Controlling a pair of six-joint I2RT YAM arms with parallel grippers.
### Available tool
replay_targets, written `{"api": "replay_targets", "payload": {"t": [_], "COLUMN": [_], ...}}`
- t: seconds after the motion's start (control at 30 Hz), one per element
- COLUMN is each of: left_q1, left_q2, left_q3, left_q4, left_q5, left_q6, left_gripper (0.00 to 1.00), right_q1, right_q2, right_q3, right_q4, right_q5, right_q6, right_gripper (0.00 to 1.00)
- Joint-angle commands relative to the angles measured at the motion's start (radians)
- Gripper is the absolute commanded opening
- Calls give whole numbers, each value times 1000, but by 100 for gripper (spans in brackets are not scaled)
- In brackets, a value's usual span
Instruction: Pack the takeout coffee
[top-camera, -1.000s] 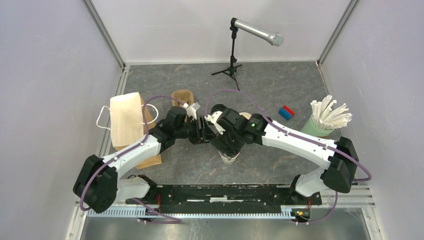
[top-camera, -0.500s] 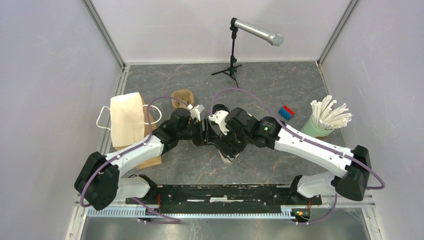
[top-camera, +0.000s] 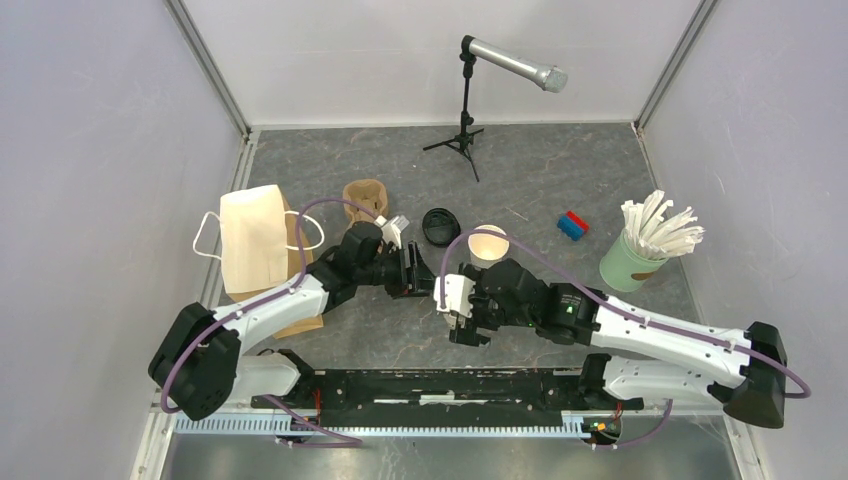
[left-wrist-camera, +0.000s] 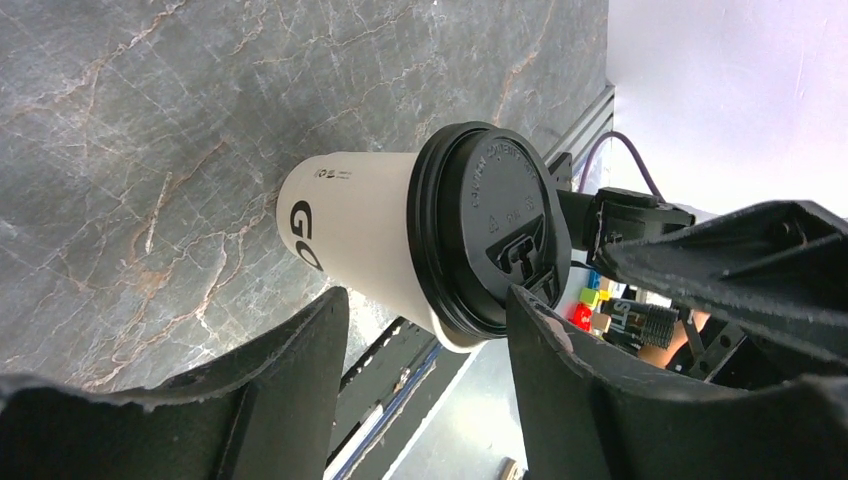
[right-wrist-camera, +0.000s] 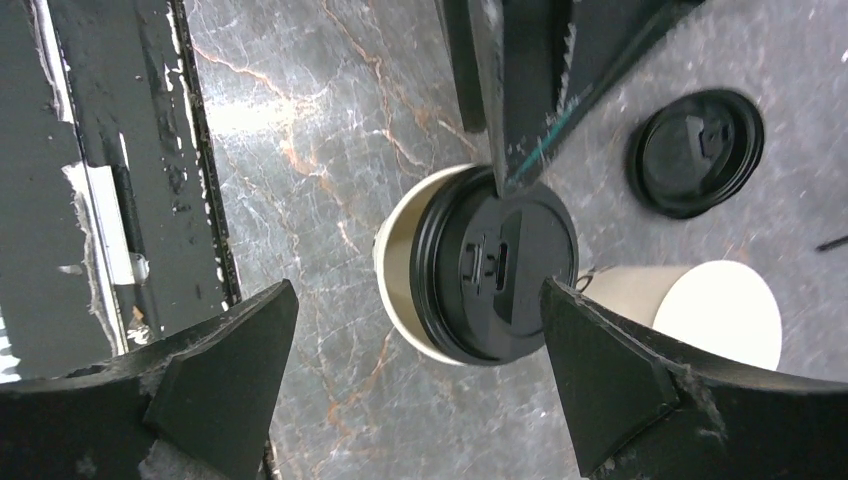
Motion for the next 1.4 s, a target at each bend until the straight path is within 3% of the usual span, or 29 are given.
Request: {"api": "replay_targets", "payload": {"t": [0.0,0.33,0.73,1.37], "left_q1": [-12,-19,-34,-55], "left_q2": [-7,6,2,4], "left_q3": [-4,-21,-14,-24], "left_q4": [63,88,88,101], "left_q5": [-17,-15,-20,-45], "left_q6": [-48,-61,-70,-87], "left_gripper": [66,66,66,66], "right_q1": [37,66,112,147], "right_q2": [4,73,37,15], "right_q3": [-10,-24,-84,-131], "right_q4": [104,99,156,220], "right_q5": [47,128,204,235], "right_q6": [-113,-131,-101,-87], "right_gripper": [98,98,94,70]}}
